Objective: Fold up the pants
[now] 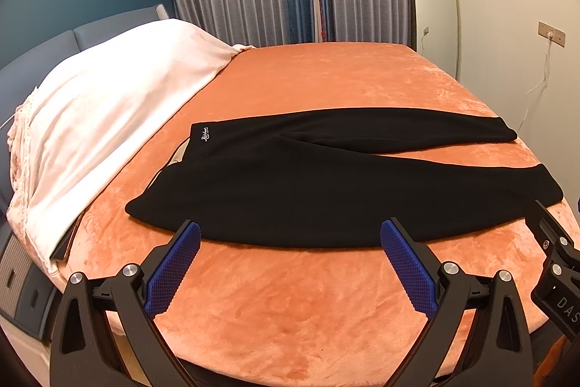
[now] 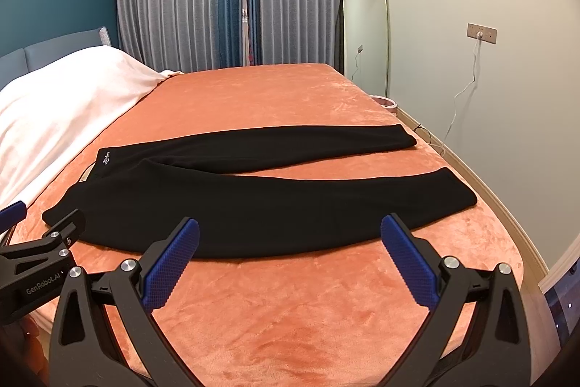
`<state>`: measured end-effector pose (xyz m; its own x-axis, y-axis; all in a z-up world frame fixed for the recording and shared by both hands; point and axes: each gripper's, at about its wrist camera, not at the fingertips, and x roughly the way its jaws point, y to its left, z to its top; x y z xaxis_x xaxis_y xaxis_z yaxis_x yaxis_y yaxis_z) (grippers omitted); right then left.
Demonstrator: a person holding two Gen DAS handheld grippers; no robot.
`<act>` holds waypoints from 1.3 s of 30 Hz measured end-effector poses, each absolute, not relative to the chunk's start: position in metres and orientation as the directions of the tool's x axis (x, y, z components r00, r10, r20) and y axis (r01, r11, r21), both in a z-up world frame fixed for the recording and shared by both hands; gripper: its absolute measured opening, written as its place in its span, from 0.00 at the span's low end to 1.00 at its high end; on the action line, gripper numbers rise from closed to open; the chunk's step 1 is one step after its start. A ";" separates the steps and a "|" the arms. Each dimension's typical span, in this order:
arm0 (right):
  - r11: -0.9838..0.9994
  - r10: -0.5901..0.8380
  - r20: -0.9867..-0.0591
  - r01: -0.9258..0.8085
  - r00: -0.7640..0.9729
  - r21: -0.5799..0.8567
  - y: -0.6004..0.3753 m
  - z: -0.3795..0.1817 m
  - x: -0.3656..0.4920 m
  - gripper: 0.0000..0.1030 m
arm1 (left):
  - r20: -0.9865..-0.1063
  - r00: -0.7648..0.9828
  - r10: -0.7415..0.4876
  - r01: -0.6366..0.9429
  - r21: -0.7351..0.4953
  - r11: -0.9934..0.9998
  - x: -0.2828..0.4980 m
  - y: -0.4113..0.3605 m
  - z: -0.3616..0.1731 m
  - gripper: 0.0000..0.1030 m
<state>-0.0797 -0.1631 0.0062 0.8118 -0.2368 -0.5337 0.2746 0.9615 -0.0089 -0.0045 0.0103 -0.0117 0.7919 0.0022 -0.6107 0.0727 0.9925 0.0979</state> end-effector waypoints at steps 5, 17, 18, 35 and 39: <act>0.961 -0.236 -0.538 0.275 0.810 -0.008 -0.164 0.005 -0.079 0.96 | -0.612 0.791 0.003 0.073 0.099 0.992 -0.004 0.010 -0.012 0.95; 0.962 -0.232 -0.546 0.273 0.805 -0.005 -0.165 0.004 -0.072 0.96 | -0.614 0.789 0.012 0.071 0.111 0.991 0.000 0.005 -0.013 0.95; 0.962 -0.232 -0.547 0.273 0.804 -0.006 -0.165 0.003 -0.071 0.96 | -0.614 0.789 0.011 0.072 0.110 0.991 0.000 0.004 -0.013 0.95; 0.962 -0.223 -0.571 0.272 0.790 0.001 -0.190 -0.012 -0.057 0.96 | -0.619 0.785 -0.001 0.079 0.098 0.992 0.013 0.000 -0.016 0.95; 0.966 -0.204 -0.560 0.259 0.803 0.020 -0.229 -0.014 -0.034 0.96 | -0.574 0.818 -0.030 0.076 0.057 0.995 0.031 0.002 -0.016 0.95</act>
